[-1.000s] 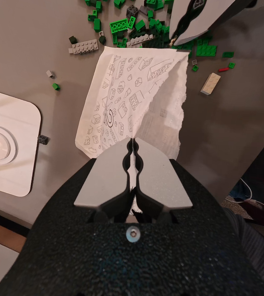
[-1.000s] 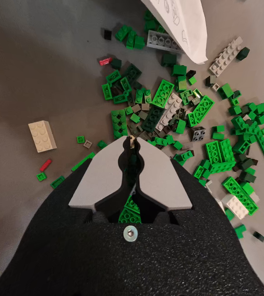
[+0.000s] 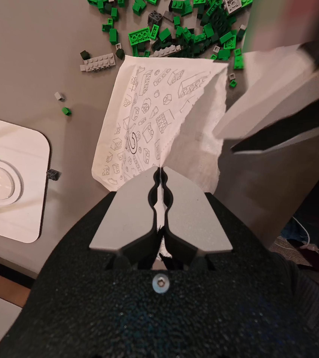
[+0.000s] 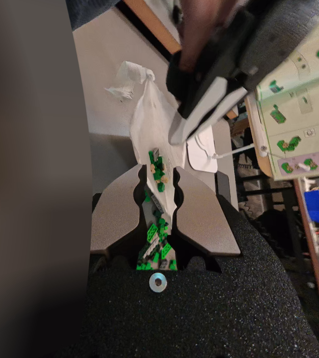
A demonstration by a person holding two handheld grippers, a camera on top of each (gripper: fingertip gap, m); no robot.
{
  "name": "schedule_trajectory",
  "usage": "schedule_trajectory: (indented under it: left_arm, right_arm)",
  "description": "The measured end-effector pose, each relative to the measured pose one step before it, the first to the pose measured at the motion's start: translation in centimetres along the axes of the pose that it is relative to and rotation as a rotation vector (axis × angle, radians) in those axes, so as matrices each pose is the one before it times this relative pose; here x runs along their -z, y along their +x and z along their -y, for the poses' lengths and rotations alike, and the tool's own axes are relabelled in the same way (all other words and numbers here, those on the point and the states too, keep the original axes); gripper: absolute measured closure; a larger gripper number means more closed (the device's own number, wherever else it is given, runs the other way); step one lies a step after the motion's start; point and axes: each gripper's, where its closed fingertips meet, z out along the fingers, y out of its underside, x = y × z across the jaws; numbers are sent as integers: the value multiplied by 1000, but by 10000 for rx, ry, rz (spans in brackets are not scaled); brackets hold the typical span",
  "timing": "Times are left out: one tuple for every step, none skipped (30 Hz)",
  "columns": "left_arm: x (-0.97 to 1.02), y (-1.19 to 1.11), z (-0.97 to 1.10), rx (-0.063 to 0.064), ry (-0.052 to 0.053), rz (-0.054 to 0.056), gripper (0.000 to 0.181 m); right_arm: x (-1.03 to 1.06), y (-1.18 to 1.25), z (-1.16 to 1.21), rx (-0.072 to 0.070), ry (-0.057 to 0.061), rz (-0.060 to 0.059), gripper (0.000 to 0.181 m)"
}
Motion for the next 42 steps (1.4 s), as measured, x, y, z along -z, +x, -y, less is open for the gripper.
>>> schedule_trajectory:
  left_arm:
    - [7,-112,-99,59,-6,2,181]
    - [19,-146,-108,74,-2,18,181]
    - [51,-191,-116,89,4,36,181]
    - [56,-178,-101,92,9,37,181]
    - [55,-141,-95,73,16,20,181]
    - [55,-96,-62,37,27,7,181]
    - [54,-57,-31,26,37,-5,181]
    - [39,-44,-15,32,27,-12,181]
    - [-1,-39,-14,17,11,-12,181]
    - [-30,-18,-35,10,-12,-17,181]
    - [-49,-11,-31,8,-27,-6,181]
    - [-41,-5,-23,0,-26,-5,181]
    - [-23,6,11,-10,-13,1,181]
    - [-20,25,30,-19,-1,-2,181]
    - [-7,31,25,-22,-4,-3,181]
    - [-20,39,9,-14,-10,-3,181]
    - [-16,33,-1,-13,-15,-9,181]
    - [-17,27,0,-13,-15,-4,181]
    - [-9,10,4,-10,-9,7,181]
    - [7,22,13,-17,6,1,181]
    - [10,9,25,-9,11,-3,181]
    - [7,4,8,0,3,-3,181]
    - [-7,-9,-10,2,-2,-2,181]
    - [-8,2,-9,7,-2,-7,181]
    - [0,-12,-5,8,2,-7,181]
    - [6,-7,-17,6,-1,1,181]
    - [24,-7,-5,-4,3,11,181]
    - [12,-3,-7,3,8,2,181]
    - [14,-14,-13,5,6,1,181]
    - [8,-12,-24,3,6,-6,181]
    - [-1,-8,-8,18,8,-20,181]
    - [-10,-18,-13,19,3,-18,181]
    - [-16,-11,-17,5,-2,-9,181]
    - [-1,-15,-24,5,-7,0,181]
    - [1,-29,-6,7,0,5,181]
    - [-2,-8,2,4,4,-2,181]
    - [0,-5,-3,4,4,2,181]
    - [9,-18,2,3,1,5,181]
    - [2,3,-4,-2,0,3,181]
    - [1,-13,-3,7,0,3,181]
    - [-6,-8,-12,7,-4,0,181]
    - [10,-15,-23,4,-5,6,181]
  right_arm:
    - [843,312,-481,-452,95,-61,156]
    - [841,331,-806,-565,-1,-32,157]
    - [773,272,-1146,-648,-119,43,157]
    - [657,137,-1446,-711,-264,148,158]
    - [455,-35,-1693,-723,-438,243,157]
    - [235,-295,-1877,-662,-614,363,154]
    - [31,-467,-1914,-543,-723,418,151]
    - [-140,-568,-1742,-396,-662,405,150]
    - [-295,-665,-1463,-282,-514,430,150]
    - [-369,-560,-1173,-230,-388,342,150]
    - [-398,-390,-846,-179,-233,221,150]
    - [-396,-318,-563,-119,-82,197,150]
    - [-385,-141,-353,-95,22,114,150]
    - [-357,-8,-237,-131,30,95,151]
    - [-324,2,-221,-180,-28,148,151]
    - [-296,124,-170,-155,-41,97,151]
    - [-250,212,-111,-88,-35,34,150]
    - [-205,273,-58,-40,-19,-20,150]
    - [-159,338,71,-9,46,-61,150]
    - [-144,334,226,-5,121,-44,150]
    - [-154,323,319,-19,163,-35,150]
    - [-181,296,350,-12,148,-10,151]
    - [-220,201,302,14,86,42,152]
    - [-248,171,240,40,25,47,153]
    - [-264,168,185,46,-16,26,154]
    - [-275,166,180,45,-34,25,155]
    - [-271,131,144,45,-39,32,156]
    - [-266,90,80,35,-69,50,156]
    - [-284,44,-4,22,-109,76,156]
    - [-262,38,-68,24,-132,71,156]
    - [-233,44,-102,35,-141,46,156]
    - [-199,35,-106,43,-128,32,156]
    - [-153,17,-70,42,-96,14,156]
    - [-110,9,-33,43,-61,-5,156]
    - [-44,-20,62,47,-1,5,158]
    - [-6,-78,77,36,15,48,165]
    - [15,-94,60,21,-2,53,165]
    - [27,-3,83,33,15,-24,165]
    - [85,68,112,64,34,-96,166]
    - [146,104,139,84,50,-136,166]
    - [203,88,193,79,69,-141,165]
    - [217,77,210,64,85,-119,165]
